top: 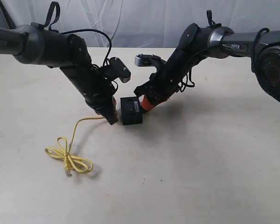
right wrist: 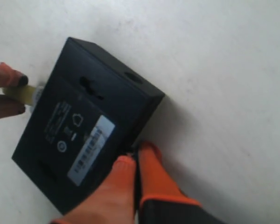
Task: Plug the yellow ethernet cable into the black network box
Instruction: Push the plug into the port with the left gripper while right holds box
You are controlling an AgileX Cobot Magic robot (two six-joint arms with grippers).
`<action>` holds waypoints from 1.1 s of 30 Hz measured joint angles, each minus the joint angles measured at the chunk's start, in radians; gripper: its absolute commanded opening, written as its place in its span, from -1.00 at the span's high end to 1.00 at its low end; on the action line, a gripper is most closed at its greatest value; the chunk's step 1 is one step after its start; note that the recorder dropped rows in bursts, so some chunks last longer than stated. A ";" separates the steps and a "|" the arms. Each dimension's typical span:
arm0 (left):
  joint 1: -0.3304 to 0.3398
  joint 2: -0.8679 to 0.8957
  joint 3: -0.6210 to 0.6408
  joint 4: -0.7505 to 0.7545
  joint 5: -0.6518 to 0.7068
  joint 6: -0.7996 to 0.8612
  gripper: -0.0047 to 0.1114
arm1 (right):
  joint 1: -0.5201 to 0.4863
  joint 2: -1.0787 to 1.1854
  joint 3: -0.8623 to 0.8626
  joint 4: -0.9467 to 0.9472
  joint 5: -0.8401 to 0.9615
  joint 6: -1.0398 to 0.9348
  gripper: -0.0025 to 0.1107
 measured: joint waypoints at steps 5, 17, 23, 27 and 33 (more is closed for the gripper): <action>0.000 0.000 0.000 -0.004 0.000 0.023 0.92 | 0.004 -0.006 0.000 -0.033 -0.031 -0.006 0.97; -0.005 0.000 -0.005 -0.056 -0.007 0.035 0.92 | 0.017 -0.008 0.000 -0.048 -0.177 -0.009 0.97; -0.005 0.000 -0.005 -0.056 -0.007 0.032 0.92 | 0.017 -0.003 -0.002 -0.046 -0.153 -0.014 0.97; -0.005 0.000 -0.005 -0.056 -0.005 0.030 0.92 | 0.017 -0.003 -0.005 -0.040 -0.132 -0.014 0.97; -0.005 0.002 -0.005 -0.056 -0.002 0.029 0.92 | 0.013 -0.003 -0.007 -0.022 -0.081 -0.014 0.97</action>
